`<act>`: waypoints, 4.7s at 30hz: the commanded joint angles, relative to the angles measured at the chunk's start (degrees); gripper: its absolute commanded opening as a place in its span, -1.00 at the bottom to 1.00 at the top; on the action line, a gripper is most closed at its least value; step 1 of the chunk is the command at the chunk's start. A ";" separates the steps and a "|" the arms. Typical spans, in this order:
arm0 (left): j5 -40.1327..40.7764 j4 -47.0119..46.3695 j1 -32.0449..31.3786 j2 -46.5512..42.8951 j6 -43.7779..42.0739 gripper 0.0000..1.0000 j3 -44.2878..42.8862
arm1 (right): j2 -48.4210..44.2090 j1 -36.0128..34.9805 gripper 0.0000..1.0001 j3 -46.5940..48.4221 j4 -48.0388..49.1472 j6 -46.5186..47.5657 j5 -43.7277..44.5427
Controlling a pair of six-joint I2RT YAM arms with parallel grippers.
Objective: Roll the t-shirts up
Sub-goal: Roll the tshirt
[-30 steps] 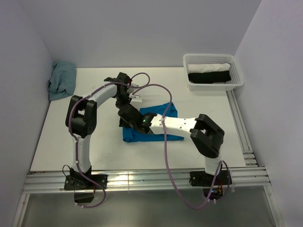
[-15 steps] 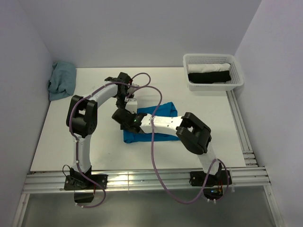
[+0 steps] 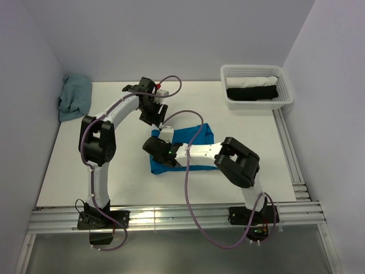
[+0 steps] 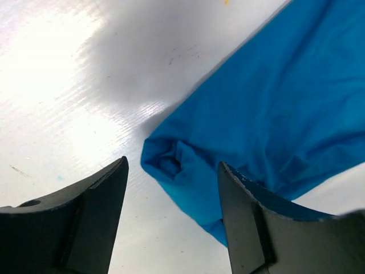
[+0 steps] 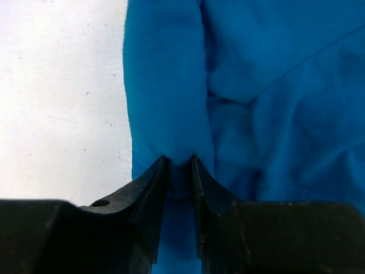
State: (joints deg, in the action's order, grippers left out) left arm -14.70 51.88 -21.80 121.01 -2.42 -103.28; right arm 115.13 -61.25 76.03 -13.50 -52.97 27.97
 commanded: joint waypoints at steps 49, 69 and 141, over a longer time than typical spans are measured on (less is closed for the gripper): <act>0.99 -7.15 -2.02 -0.43 0.66 -0.99 9.16 | -12.31 2.72 0.04 -6.78 6.38 7.26 0.68; 0.46 -2.22 -2.37 2.91 -0.66 -0.95 4.32 | 6.41 -5.10 0.07 14.23 -19.80 3.06 13.52; 2.12 -14.97 -6.14 -4.74 4.44 -0.78 17.51 | -20.99 12.66 0.17 -41.25 38.50 -13.13 -25.10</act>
State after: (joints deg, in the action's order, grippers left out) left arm -21.43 32.86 -27.53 116.36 3.92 -85.10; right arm 99.33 -46.48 29.91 43.35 -72.44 -3.81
